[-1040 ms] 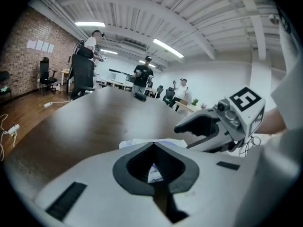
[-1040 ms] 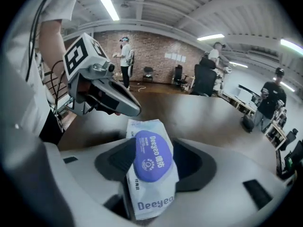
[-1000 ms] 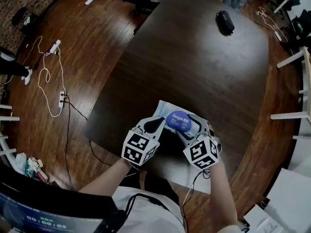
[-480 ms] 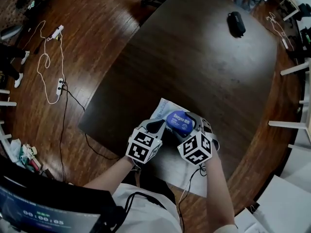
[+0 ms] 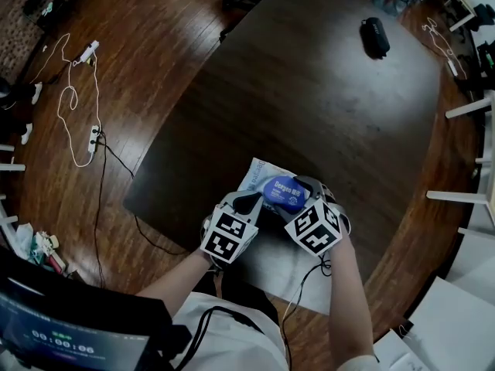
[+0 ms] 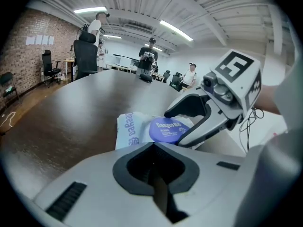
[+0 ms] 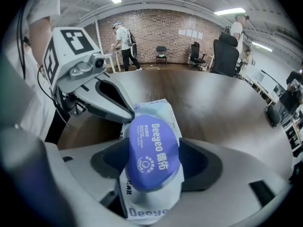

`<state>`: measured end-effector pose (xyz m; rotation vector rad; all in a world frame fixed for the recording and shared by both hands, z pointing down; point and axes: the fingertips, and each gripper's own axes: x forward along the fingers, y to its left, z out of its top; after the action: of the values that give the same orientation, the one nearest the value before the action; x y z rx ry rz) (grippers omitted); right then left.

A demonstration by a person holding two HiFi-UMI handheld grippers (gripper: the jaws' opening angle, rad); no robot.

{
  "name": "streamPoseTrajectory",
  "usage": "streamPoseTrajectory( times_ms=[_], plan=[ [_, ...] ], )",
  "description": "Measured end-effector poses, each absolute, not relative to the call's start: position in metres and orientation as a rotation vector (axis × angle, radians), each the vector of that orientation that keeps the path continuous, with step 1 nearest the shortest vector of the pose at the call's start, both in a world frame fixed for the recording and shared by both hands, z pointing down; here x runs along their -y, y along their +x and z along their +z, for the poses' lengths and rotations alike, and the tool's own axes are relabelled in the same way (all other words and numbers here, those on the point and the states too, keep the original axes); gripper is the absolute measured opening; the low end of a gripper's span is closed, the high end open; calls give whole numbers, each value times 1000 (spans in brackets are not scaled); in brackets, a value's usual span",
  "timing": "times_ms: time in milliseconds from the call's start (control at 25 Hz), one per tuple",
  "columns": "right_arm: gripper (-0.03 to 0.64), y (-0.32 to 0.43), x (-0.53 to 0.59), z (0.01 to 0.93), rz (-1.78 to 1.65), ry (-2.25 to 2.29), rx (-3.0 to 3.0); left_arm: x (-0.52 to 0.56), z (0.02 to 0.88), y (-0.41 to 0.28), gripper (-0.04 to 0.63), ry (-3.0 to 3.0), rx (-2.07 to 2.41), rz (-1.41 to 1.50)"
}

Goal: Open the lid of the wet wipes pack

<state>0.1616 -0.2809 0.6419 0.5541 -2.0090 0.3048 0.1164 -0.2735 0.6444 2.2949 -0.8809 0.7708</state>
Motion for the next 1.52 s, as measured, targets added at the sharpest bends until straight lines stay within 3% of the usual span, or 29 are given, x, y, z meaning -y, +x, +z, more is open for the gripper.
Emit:
streamPoseTrajectory(
  times_ms=[440,760,960,1520],
  plan=[
    [310,169,287,625,743,485,2173,272,648,119,0,2305,908,779],
    [302,216,359,585,517,967,2254,275,638,112,0,2375,941,709],
    [281,243,381,613,629,1191,2232,275,637,112,1,2410,957,675],
    [281,218,299,529,638,1482,2311,264,555,85,1,2544,933,588]
  ],
)
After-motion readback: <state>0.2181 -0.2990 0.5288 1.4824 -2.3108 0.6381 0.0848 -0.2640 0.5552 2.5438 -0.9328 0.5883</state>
